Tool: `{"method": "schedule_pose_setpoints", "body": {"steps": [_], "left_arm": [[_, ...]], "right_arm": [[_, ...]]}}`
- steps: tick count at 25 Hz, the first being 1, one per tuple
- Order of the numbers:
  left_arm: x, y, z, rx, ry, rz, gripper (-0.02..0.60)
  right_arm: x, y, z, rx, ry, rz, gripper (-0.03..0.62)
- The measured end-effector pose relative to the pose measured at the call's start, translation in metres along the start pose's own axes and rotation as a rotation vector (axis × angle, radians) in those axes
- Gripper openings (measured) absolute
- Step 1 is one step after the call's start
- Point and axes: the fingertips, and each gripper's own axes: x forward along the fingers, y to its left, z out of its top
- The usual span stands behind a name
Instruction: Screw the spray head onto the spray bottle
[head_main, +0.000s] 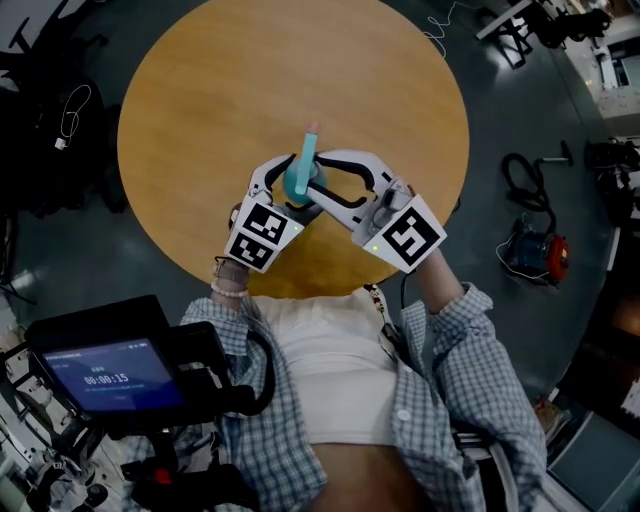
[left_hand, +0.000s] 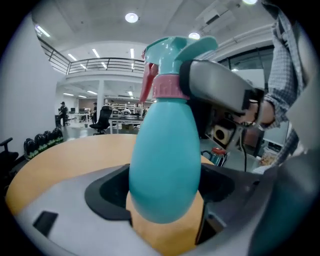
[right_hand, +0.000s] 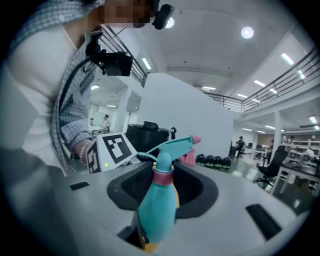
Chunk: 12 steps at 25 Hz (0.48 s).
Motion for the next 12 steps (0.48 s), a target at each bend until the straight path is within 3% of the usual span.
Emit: {"method": "schedule_pose_setpoints", "body": {"steps": [3,7,9,12], "left_arm": [[0.003,0.007,-0.002,-0.055,0.019,0.063,0.413],[0.007,0.015,-0.011,-0.039,0.070,0.161,0.413],[0.007,0.019,-0.014,-0.022,0.091,0.195,0.413],[0.007,0.020,-0.016,-0.032,0.072,0.184,0.413]], "right_arm": [[0.002,-0.011,-0.004,0.093,-0.034,-0.180,0.123],[-0.001,-0.020,-0.012,0.198,-0.029,-0.402,0.123],[0.000,-0.019,-0.016,0.242,-0.012,-0.447,0.123],[0.005,-0.013,-0.023,0.251,0.011,-0.390,0.124]]}}
